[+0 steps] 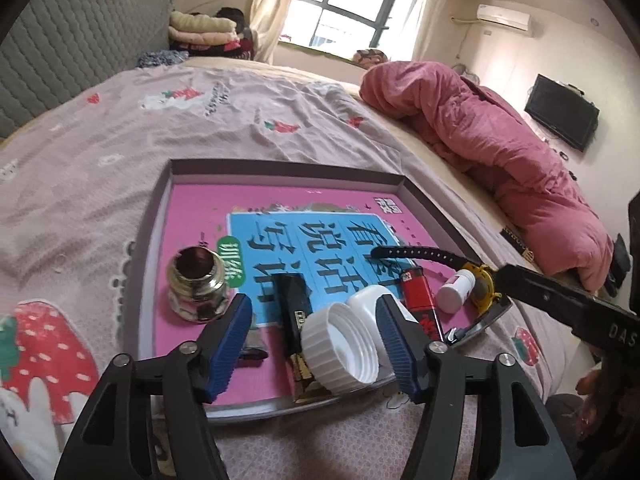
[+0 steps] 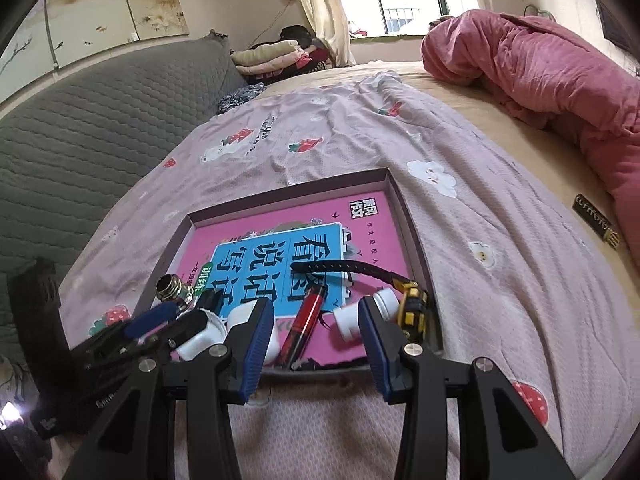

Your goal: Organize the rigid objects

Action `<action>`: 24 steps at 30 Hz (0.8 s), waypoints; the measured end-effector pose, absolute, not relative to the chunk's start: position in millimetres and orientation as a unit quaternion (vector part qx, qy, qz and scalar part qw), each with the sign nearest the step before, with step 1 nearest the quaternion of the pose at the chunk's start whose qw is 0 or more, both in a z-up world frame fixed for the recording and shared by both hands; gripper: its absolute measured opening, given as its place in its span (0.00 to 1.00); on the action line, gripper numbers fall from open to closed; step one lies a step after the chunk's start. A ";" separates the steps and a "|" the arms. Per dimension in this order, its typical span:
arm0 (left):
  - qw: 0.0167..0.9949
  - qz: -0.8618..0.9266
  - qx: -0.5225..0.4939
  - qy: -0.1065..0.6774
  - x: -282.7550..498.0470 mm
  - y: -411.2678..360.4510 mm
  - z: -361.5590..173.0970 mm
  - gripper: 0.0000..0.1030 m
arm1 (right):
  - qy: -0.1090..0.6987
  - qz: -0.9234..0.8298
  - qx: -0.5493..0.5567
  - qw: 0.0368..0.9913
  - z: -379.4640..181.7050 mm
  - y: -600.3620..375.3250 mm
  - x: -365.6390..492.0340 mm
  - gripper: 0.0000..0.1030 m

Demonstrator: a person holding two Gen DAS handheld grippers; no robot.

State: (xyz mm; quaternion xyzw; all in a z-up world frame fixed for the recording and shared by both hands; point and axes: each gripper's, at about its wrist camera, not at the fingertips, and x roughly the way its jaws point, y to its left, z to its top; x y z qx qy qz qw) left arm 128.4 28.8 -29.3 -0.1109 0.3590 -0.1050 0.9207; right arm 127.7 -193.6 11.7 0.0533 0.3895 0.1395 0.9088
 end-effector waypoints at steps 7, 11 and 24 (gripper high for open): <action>0.927 -0.076 -0.110 0.349 103.7 32.1 -13.6 0.71 | 0.386 0.144 0.040 0.910 14.1 -190.3 108.1 0.51; 0.932 -0.064 -0.092 0.345 89.9 26.5 -5.3 0.71 | 0.386 0.142 0.032 0.911 12.5 -188.1 94.3 0.51; 0.929 -0.025 -0.051 0.365 46.1 11.4 14.1 0.72 | 0.377 0.133 0.015 0.917 18.6 -185.0 61.3 0.51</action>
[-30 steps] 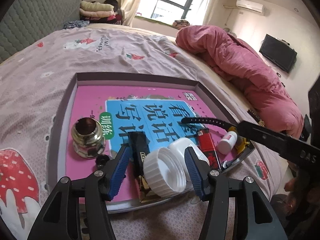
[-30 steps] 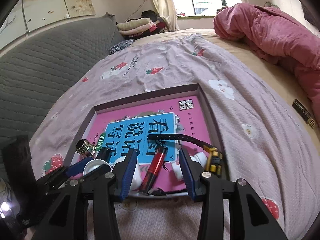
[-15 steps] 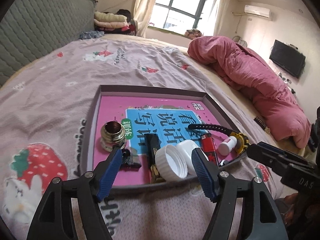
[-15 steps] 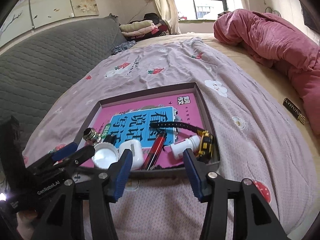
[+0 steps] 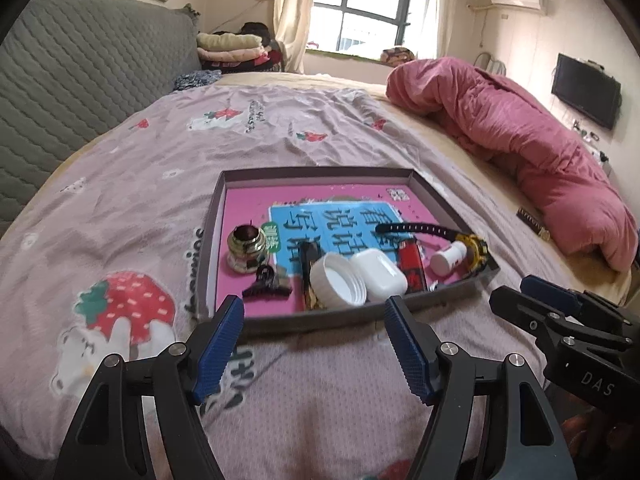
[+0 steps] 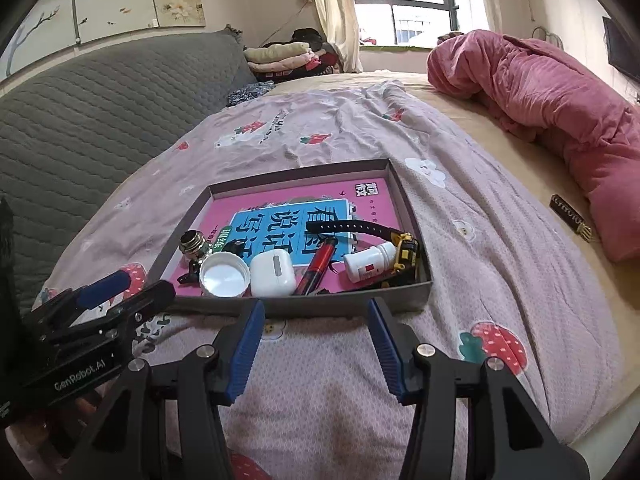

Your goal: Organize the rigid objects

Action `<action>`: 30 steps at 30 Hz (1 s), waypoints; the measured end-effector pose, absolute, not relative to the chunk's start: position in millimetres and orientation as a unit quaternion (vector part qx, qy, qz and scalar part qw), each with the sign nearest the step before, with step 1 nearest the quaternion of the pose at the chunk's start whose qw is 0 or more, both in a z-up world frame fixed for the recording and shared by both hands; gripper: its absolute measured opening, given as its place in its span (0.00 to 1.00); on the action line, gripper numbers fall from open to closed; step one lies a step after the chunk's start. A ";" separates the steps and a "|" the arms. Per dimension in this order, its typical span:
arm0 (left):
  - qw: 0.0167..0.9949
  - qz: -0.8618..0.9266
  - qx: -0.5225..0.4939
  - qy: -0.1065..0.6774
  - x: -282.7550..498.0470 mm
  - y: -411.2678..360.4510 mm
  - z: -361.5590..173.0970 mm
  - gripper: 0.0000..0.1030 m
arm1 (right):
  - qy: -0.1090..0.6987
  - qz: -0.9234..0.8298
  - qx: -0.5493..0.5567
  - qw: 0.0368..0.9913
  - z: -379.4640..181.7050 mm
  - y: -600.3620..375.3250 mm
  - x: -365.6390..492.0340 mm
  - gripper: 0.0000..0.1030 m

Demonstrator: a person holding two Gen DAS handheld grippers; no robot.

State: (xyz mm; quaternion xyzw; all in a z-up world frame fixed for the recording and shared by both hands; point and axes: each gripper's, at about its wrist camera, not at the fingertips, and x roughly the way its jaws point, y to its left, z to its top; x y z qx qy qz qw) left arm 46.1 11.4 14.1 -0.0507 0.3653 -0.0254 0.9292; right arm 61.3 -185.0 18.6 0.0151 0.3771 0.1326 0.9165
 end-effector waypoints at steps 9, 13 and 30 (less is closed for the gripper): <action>0.920 0.002 -0.041 0.391 25.6 5.3 13.2 0.72 | 0.375 0.107 0.006 0.921 16.0 -190.0 45.6 0.51; 0.918 0.006 -0.038 0.394 18.7 2.1 14.7 0.72 | 0.371 0.103 0.002 0.923 17.1 -194.8 38.6 0.52; 0.913 0.011 -0.050 0.405 3.4 -2.1 12.3 0.72 | 0.387 0.122 -0.016 0.914 5.8 -191.4 23.0 0.52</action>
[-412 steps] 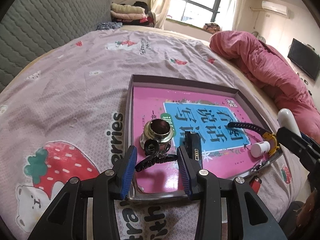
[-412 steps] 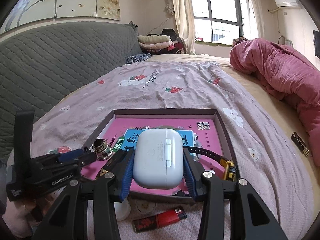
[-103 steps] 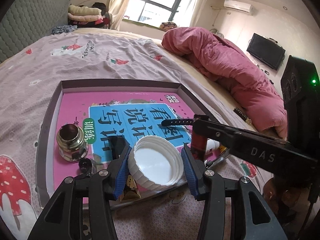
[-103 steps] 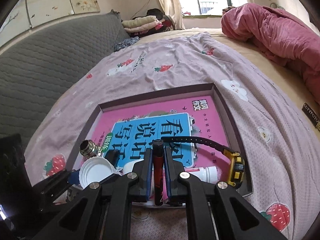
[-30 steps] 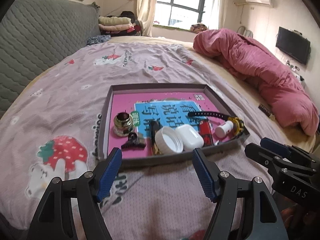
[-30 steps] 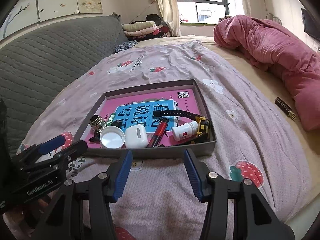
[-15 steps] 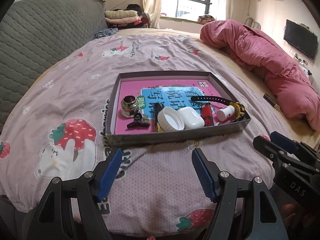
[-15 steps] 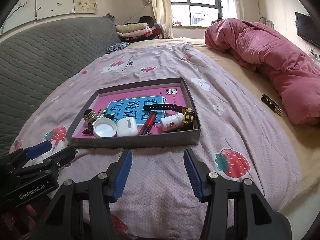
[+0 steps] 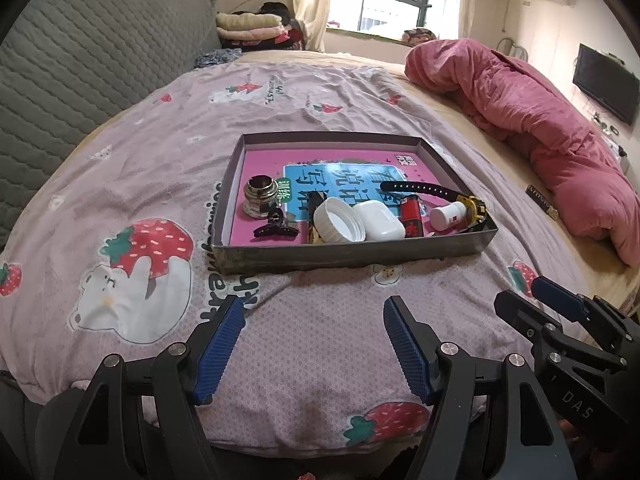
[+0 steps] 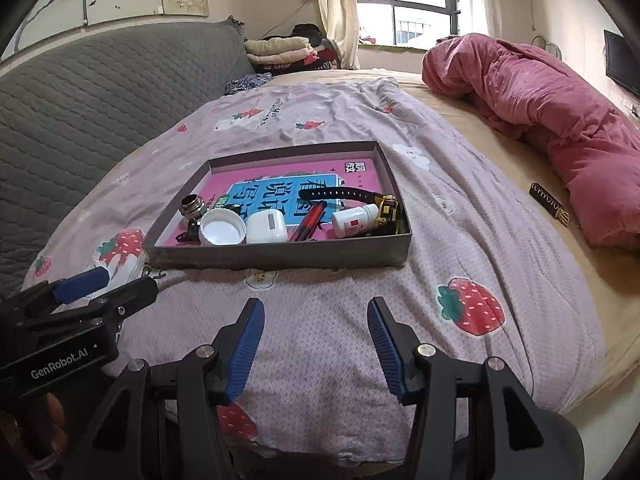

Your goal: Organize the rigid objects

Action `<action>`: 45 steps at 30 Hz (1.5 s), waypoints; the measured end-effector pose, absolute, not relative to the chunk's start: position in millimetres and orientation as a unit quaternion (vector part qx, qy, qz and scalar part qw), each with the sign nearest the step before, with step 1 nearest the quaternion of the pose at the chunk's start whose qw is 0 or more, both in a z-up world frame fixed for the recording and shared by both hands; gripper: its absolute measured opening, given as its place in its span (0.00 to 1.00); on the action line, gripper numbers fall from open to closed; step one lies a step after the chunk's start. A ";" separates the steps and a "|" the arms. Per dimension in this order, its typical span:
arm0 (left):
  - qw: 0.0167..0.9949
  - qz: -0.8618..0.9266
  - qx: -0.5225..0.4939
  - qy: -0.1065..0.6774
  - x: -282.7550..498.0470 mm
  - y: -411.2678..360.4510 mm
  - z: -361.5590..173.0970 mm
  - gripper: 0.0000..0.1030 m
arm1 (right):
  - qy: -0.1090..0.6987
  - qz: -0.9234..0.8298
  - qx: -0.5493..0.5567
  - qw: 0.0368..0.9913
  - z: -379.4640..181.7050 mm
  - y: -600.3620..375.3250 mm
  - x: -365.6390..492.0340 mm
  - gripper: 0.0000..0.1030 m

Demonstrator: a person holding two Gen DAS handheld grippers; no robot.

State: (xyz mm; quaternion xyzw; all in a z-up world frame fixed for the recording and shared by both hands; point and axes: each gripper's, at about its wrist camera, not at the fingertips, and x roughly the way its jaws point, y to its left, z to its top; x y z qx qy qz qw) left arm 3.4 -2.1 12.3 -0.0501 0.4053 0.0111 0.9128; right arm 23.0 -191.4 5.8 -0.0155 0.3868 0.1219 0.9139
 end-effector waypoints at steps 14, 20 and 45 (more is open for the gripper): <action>0.908 0.016 -0.040 0.418 11.4 -1.6 -5.4 0.72 | 0.397 0.123 -0.019 0.909 -9.1 -187.4 29.3 0.52; 0.905 0.019 -0.041 0.423 15.8 -1.8 -11.8 0.72 | 0.406 0.111 -0.007 0.907 -16.6 -194.0 35.0 0.52; 0.906 0.018 -0.042 0.422 17.0 0.0 -12.7 0.72 | 0.388 0.107 -0.020 0.915 -11.2 -191.8 33.6 0.52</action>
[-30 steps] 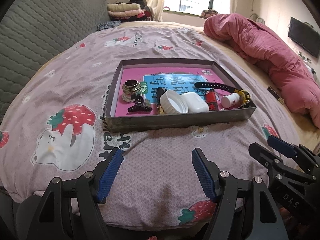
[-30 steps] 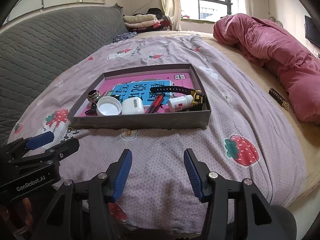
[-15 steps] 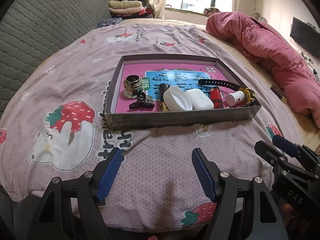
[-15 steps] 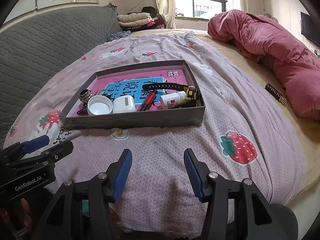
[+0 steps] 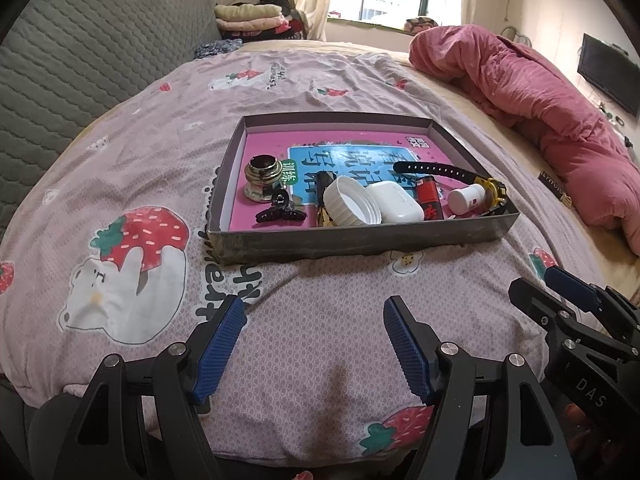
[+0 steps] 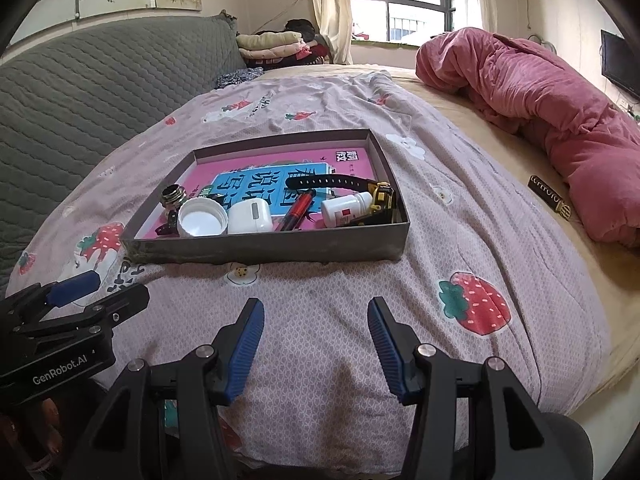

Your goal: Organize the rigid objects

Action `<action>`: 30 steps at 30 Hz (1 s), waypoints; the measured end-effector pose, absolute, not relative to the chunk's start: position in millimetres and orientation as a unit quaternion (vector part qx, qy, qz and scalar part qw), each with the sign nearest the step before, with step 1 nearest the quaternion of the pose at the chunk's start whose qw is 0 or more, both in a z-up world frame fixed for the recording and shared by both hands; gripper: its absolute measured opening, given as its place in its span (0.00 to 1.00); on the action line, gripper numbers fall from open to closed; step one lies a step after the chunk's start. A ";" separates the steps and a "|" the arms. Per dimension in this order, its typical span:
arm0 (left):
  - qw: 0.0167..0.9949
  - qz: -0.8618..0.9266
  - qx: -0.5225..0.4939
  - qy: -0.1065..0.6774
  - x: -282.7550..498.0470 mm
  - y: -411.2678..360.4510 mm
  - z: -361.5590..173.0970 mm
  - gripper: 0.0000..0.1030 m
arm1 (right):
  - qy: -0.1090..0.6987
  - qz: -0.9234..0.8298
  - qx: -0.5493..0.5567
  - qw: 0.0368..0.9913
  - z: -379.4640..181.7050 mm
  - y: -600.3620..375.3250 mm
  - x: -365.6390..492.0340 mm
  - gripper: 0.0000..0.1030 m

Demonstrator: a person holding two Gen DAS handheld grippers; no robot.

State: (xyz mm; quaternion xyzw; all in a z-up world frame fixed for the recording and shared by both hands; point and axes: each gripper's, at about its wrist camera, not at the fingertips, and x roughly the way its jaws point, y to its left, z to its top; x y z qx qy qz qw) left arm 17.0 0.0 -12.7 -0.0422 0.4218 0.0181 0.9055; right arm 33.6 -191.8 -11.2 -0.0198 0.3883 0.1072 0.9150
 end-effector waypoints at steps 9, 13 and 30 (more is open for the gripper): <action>0.905 0.021 -0.041 0.422 17.0 0.1 -12.2 0.72 | 0.395 0.109 -0.021 0.912 -12.8 -192.7 34.8 0.52; 0.905 0.021 -0.040 0.422 17.4 0.0 -12.4 0.72 | 0.395 0.108 -0.022 0.912 -13.0 -192.4 34.8 0.52; 0.902 0.028 -0.048 0.428 20.8 5.0 -15.8 0.72 | 0.407 0.103 -0.028 0.907 -21.5 -192.0 39.8 0.52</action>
